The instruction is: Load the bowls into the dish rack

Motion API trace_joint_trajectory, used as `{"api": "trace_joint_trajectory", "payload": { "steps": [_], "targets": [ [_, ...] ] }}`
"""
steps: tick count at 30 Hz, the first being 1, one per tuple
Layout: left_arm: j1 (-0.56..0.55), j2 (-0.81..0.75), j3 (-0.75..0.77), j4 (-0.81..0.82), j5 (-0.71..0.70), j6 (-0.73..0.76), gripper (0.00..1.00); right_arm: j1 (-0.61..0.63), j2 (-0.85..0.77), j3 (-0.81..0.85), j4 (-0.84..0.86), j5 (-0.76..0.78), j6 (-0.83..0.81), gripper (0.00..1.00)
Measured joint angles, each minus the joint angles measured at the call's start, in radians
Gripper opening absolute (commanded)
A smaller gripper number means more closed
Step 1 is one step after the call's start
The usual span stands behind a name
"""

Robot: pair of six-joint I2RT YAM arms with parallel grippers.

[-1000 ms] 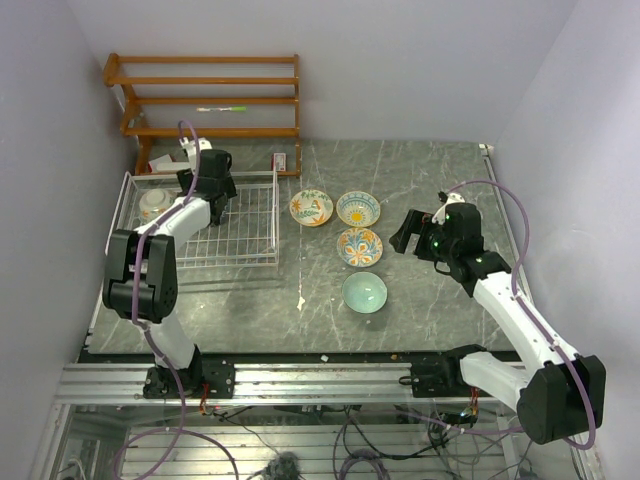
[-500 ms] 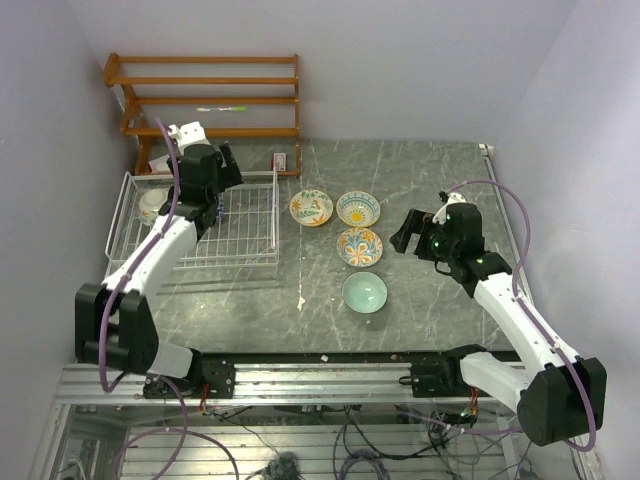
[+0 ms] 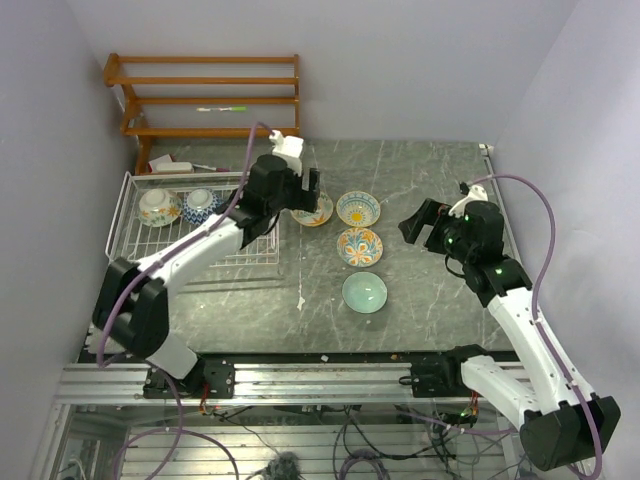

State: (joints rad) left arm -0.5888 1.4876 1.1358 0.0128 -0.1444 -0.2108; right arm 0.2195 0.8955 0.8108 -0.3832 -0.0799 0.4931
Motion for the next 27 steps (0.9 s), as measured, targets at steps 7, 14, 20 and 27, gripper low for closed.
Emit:
{"api": "trace_joint_trajectory", "payload": {
  "steps": [7, 14, 20, 27],
  "targets": [
    [-0.023, 0.217, 0.206, -0.077, 0.116, 0.104, 0.89, -0.001, 0.006, 0.000, -0.014, 0.014, 0.005, 0.95],
    [-0.091, 0.361, 0.266, -0.129, 0.127, 0.174, 0.88, -0.003, 0.014, -0.010, -0.012, 0.018, 0.005, 0.95],
    [-0.100, 0.478, 0.266, -0.156, 0.125, 0.214, 0.88, -0.004, 0.019, -0.032, -0.012, 0.023, 0.003, 0.95],
    [-0.099, 0.541, 0.271, -0.159, 0.094, 0.233, 0.86, -0.007, 0.019, -0.037, -0.011, 0.030, -0.005, 0.95]
  ]
}}
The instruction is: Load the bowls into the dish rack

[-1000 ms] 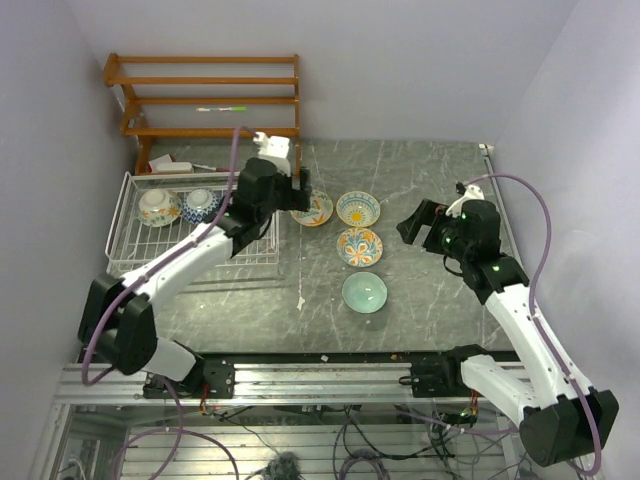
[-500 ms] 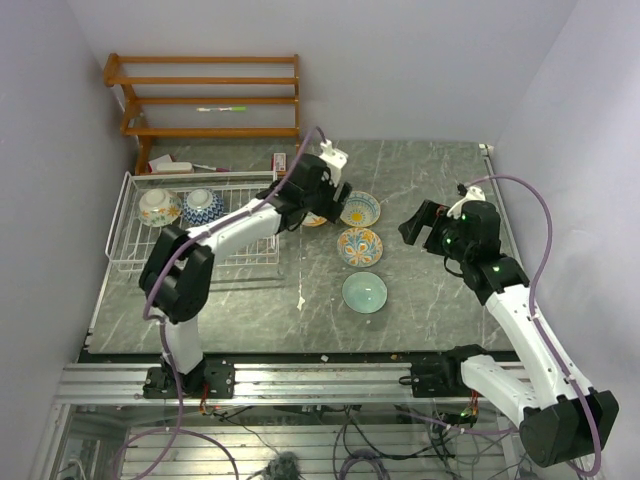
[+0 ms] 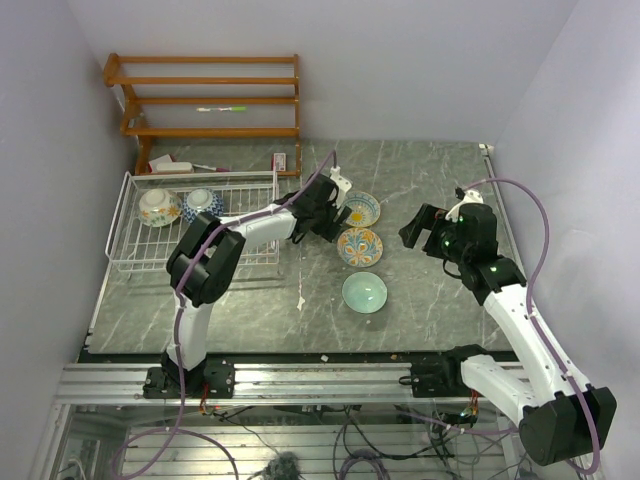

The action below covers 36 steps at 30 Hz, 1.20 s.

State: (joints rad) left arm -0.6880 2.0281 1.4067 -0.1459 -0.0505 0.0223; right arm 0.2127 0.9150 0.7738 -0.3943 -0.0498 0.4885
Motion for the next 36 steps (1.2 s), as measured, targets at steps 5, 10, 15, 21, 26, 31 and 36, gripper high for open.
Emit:
{"api": "trace_joint_trajectory", "payload": {
  "steps": [5, 10, 15, 21, 26, 31, 36],
  "targets": [
    [0.000, 0.002, 0.000, 0.028, -0.045, 0.006, 0.76, -0.002, 0.006, -0.005, 0.002, 0.005, -0.004, 0.95],
    [0.000, 0.024, 0.000, 0.038, -0.082, 0.012, 0.62, -0.003, 0.017, -0.012, 0.003, 0.006, -0.007, 0.95],
    [0.000, 0.037, -0.010, 0.049, -0.097, 0.012, 0.34, -0.004, 0.018, -0.013, 0.004, 0.006, -0.007, 0.95],
    [0.000, 0.025, -0.025, 0.087, -0.104, 0.024, 0.08, -0.008, 0.018, -0.016, 0.005, 0.006, -0.007, 0.95],
    [0.006, -0.035, -0.037, 0.087, -0.076, 0.010, 0.07, -0.009, 0.017, -0.016, 0.005, 0.008, -0.007, 0.95],
    [-0.003, -0.105, -0.056, 0.064, 0.041, -0.040, 0.07, -0.009, 0.017, -0.016, 0.005, 0.011, -0.006, 0.94],
    [-0.004, -0.266, -0.093, 0.067, 0.178, -0.119, 0.07, -0.010, 0.012, -0.016, 0.004, 0.013, -0.006, 0.94]
  ]
}}
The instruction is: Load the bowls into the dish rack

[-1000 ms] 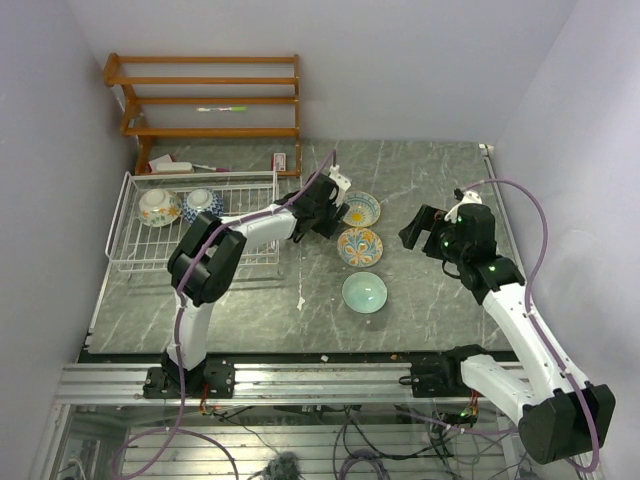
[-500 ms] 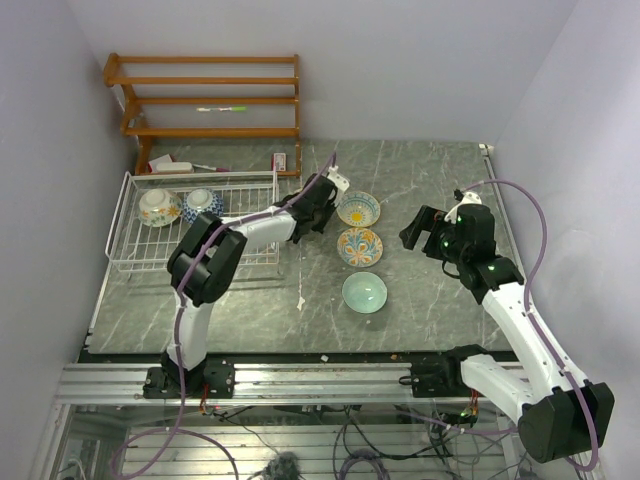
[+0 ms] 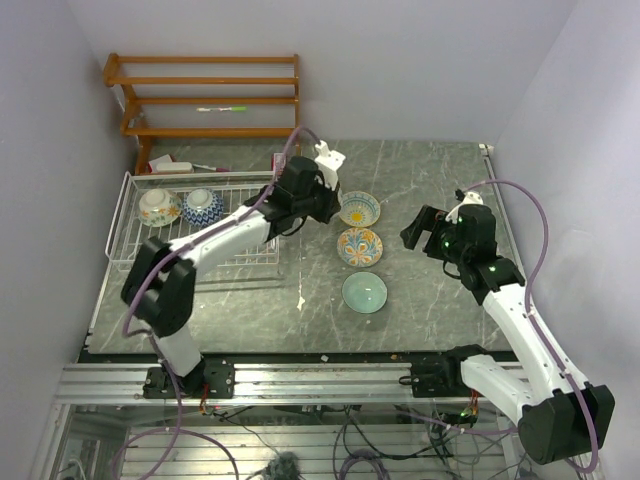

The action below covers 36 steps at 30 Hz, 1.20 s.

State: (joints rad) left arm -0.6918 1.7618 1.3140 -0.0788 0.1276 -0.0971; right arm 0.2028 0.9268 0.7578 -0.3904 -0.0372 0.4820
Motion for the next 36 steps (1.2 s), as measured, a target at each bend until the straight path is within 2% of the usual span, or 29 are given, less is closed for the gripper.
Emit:
{"api": "trace_joint_trajectory", "payload": {
  "steps": [6, 10, 14, 20, 27, 36],
  "targets": [
    [0.056, -0.225, -0.085, 0.091, 0.145, -0.157, 0.07, -0.001, -0.020, 0.000, -0.001, -0.001, 0.000, 0.93],
    [0.218, -0.363, -0.230, 0.214, 0.250, -0.324, 0.07, -0.002, -0.024, -0.001, -0.001, -0.012, 0.000, 0.93],
    [0.392, -0.462, -0.370, 0.298, 0.271, -0.464, 0.07, -0.003, -0.032, -0.015, 0.000, -0.025, 0.001, 0.93],
    [0.521, -0.589, -0.524, 0.404, 0.288, -0.628, 0.07, -0.005, -0.033, -0.034, 0.000, -0.038, 0.005, 0.92],
    [0.612, -0.608, -0.650, 0.559, 0.284, -0.798, 0.07, -0.006, -0.033, -0.037, 0.001, -0.046, 0.008, 0.92],
    [0.638, -0.481, -0.694, 0.746, 0.285, -0.959, 0.07, -0.006, -0.032, -0.043, 0.003, -0.046, 0.008, 0.92]
  ]
}}
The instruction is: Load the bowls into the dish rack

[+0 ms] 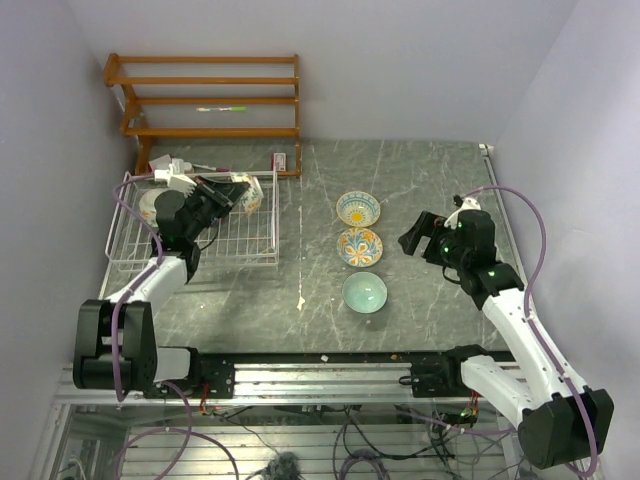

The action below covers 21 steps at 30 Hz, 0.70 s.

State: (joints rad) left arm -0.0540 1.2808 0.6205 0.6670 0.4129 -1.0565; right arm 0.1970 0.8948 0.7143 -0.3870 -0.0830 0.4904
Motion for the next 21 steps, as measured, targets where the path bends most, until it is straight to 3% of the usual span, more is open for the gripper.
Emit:
{"api": "trace_joint_trajectory", "payload": {
  "steps": [21],
  "targets": [
    [0.009, 0.399, -0.012, 0.338, 0.062, -0.145, 0.07, -0.001, 0.046, -0.006, 0.025, 0.001, 0.000, 0.92]
  ]
}}
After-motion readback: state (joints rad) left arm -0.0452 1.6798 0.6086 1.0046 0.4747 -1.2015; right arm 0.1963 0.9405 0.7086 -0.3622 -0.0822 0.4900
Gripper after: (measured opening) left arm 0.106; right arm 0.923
